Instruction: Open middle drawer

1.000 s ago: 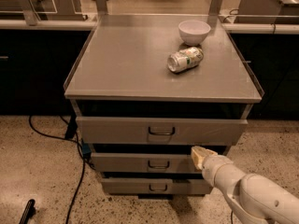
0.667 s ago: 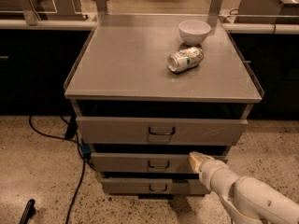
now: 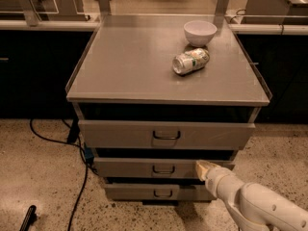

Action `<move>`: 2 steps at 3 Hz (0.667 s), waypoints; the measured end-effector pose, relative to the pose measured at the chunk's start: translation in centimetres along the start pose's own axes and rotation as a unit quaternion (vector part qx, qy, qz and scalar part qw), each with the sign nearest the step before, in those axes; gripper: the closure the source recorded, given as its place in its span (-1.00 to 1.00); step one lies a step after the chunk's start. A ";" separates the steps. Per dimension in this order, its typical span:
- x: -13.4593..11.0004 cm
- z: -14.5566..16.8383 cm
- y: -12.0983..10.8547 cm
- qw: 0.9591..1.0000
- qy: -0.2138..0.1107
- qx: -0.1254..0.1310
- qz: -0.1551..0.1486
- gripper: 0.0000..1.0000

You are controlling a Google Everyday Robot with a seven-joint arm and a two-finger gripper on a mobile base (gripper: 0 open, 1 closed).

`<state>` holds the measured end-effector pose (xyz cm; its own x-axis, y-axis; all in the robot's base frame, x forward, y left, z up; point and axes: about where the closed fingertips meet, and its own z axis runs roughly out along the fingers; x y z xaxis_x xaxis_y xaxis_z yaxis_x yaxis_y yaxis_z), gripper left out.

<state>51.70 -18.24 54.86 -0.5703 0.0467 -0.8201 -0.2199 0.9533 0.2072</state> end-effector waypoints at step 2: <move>1.1 3.6 -1.1 0.999 -0.049 -0.003 -0.021 1.00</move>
Offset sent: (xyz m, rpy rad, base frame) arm 0.0363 0.0183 -0.0550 0.0498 -0.1544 0.1679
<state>54.14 -18.13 51.84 -0.4813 0.0365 -0.8758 -0.2466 0.9531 0.1752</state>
